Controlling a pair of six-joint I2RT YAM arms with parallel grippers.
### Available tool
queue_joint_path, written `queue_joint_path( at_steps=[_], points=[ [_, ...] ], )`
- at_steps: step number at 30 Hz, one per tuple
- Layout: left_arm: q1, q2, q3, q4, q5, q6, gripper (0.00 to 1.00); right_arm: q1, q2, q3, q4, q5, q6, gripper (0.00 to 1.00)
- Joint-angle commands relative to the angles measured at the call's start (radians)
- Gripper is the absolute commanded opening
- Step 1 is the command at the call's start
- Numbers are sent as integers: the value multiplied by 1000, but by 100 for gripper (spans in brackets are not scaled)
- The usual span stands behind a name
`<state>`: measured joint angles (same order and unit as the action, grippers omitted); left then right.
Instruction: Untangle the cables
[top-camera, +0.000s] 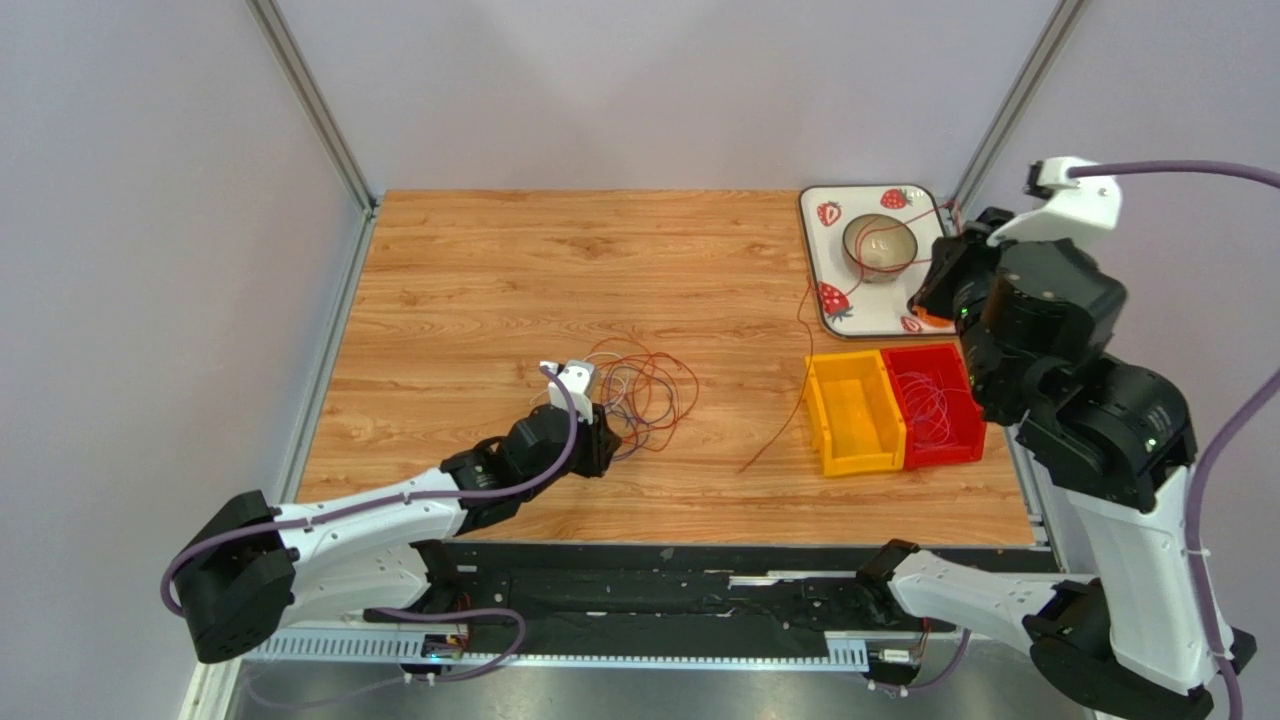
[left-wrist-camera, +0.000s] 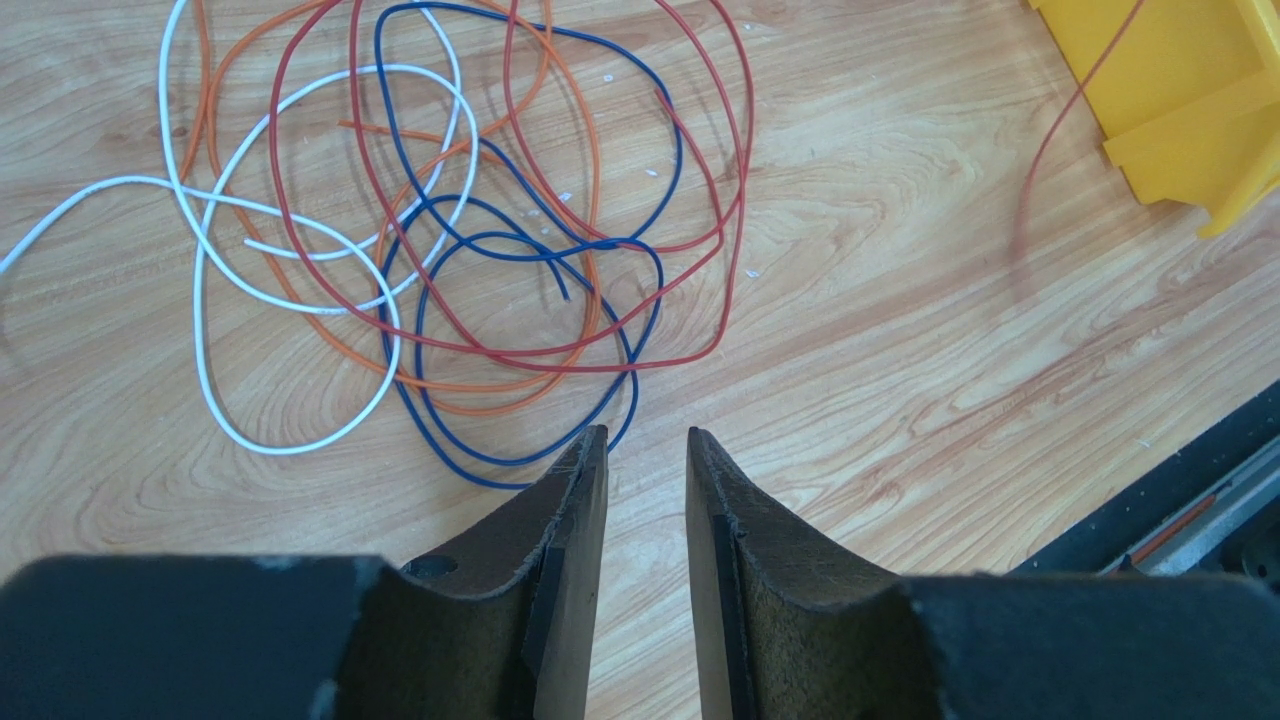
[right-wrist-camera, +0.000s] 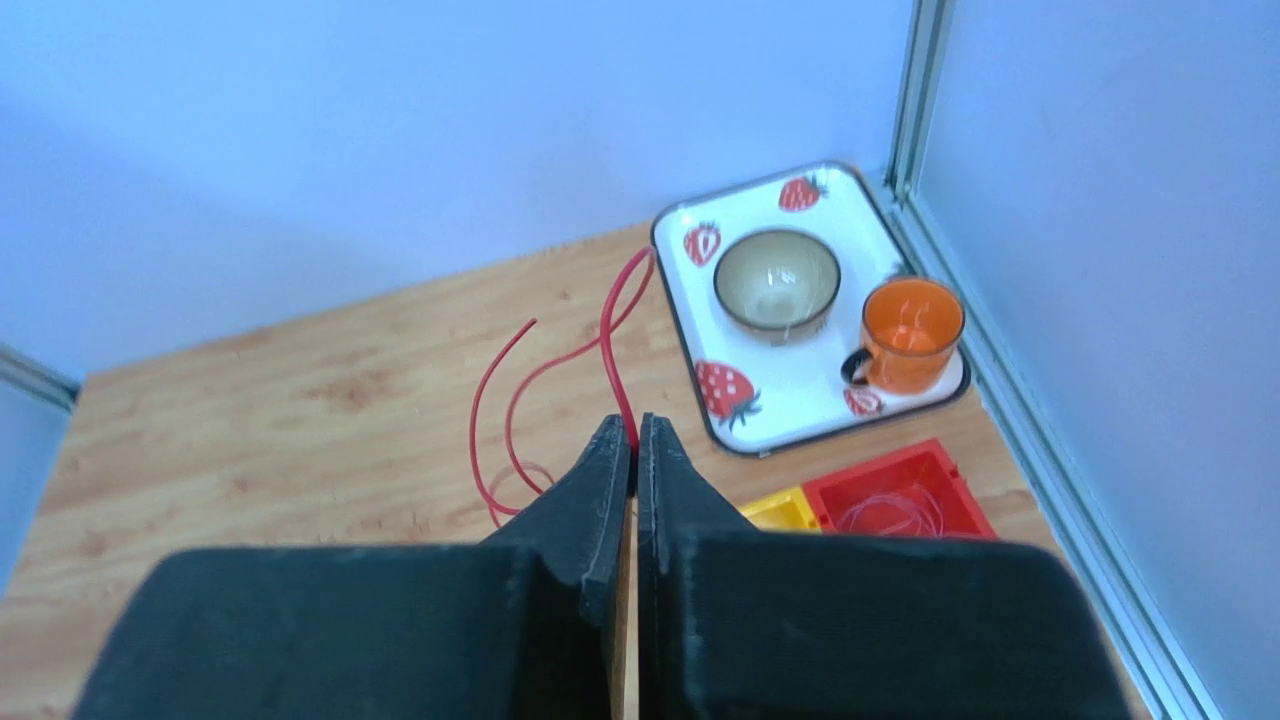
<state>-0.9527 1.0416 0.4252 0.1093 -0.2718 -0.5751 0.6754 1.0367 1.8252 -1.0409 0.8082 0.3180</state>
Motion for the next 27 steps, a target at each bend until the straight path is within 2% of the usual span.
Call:
queue_joint_path(
  at_steps=[1,6,15,23,27],
  points=[
    [5,-11,-2,43,-7,-11,34,-5,11,121,133,100,-121,0],
    [5,-6,-3,47,-7,-12,34,-5,42,227,258,147,-241,0],
    [5,-5,-5,52,-7,-14,34,-4,118,379,374,115,-315,0],
    [5,-6,-8,56,-7,-16,34,-4,131,365,493,106,-368,0],
    [5,-2,-8,58,-6,-16,34,-4,178,460,547,68,-428,0]
  ],
)
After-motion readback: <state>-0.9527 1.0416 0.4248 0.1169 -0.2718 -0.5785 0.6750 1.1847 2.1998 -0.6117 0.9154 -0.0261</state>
